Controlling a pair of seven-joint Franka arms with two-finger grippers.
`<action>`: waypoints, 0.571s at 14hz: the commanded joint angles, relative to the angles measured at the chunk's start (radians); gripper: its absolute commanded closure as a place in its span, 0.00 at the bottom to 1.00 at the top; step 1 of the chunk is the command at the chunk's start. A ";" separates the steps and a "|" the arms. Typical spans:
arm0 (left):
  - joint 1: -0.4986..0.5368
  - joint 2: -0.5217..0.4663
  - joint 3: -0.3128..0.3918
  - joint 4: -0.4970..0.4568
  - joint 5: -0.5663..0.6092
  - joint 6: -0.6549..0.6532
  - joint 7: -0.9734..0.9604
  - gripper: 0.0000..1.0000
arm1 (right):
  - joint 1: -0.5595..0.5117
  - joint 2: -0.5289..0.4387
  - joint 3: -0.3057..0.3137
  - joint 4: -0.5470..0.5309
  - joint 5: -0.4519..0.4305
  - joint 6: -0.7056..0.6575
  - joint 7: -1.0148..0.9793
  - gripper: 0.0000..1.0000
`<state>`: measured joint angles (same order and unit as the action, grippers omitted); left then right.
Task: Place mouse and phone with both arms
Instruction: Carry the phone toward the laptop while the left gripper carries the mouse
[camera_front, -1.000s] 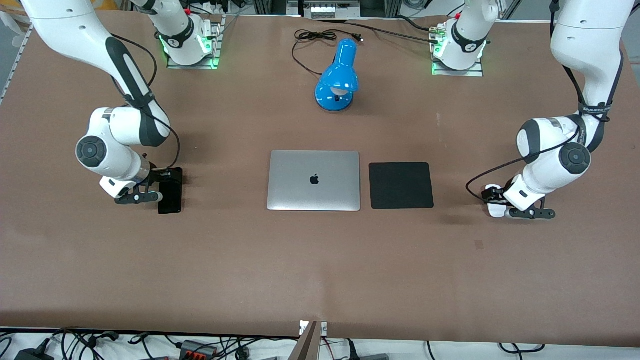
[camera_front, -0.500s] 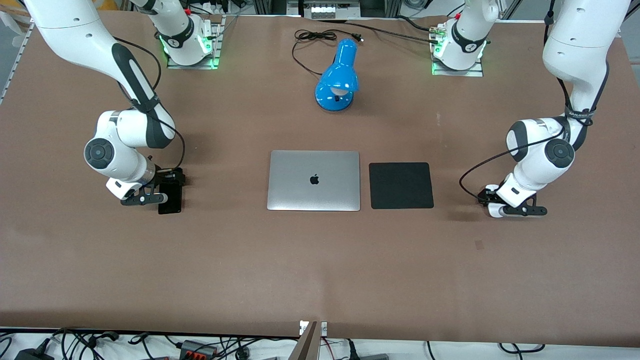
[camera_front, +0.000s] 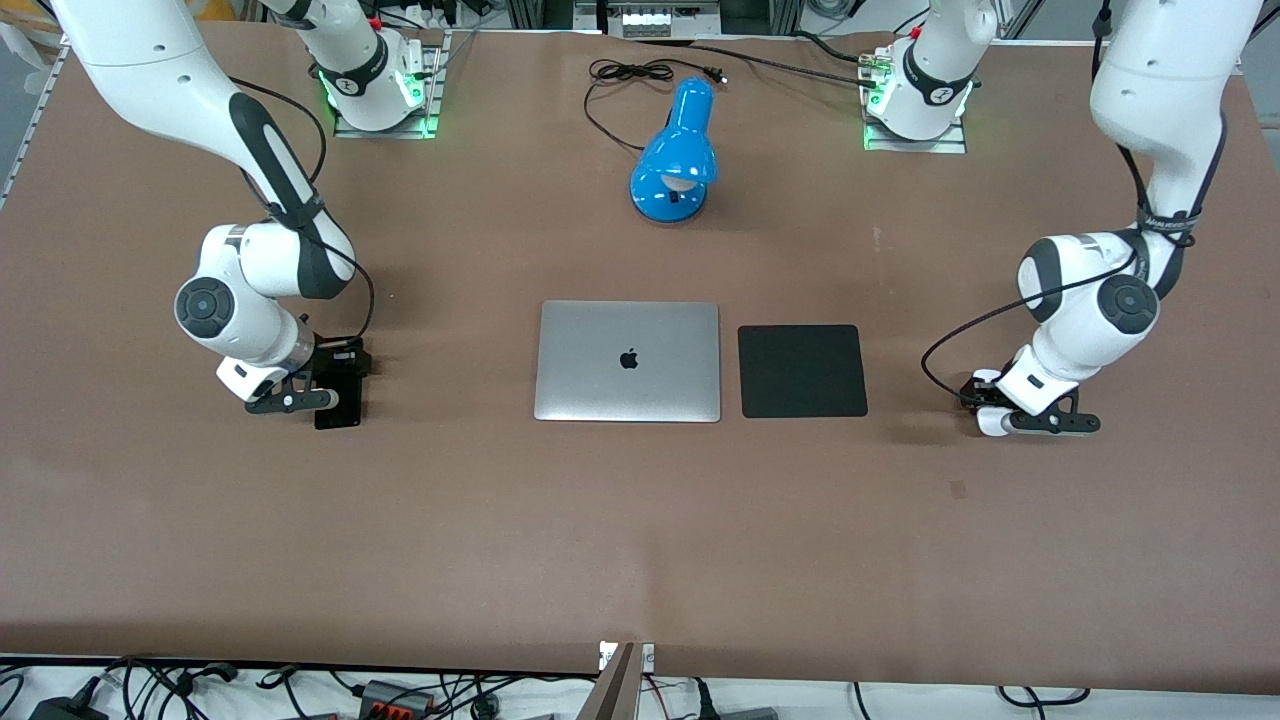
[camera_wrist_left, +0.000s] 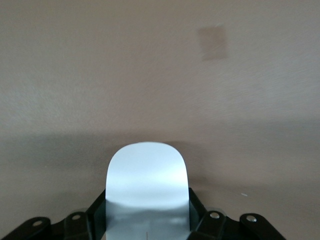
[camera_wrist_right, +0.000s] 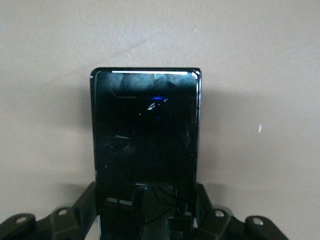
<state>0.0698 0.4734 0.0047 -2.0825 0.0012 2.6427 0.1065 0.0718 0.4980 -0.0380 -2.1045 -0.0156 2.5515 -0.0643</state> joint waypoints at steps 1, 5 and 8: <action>-0.005 -0.088 -0.060 0.120 0.014 -0.285 -0.052 0.70 | 0.019 0.002 0.032 0.030 0.005 0.012 0.003 0.78; -0.051 -0.075 -0.205 0.199 0.014 -0.448 -0.287 0.70 | 0.092 0.048 0.179 0.148 0.002 0.009 0.309 0.79; -0.207 0.000 -0.204 0.185 0.017 -0.374 -0.441 0.70 | 0.180 0.077 0.179 0.156 0.002 0.019 0.383 0.79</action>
<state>-0.0603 0.4134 -0.2062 -1.9030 0.0011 2.2157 -0.2530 0.2240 0.5407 0.1473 -1.9733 -0.0142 2.5651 0.2741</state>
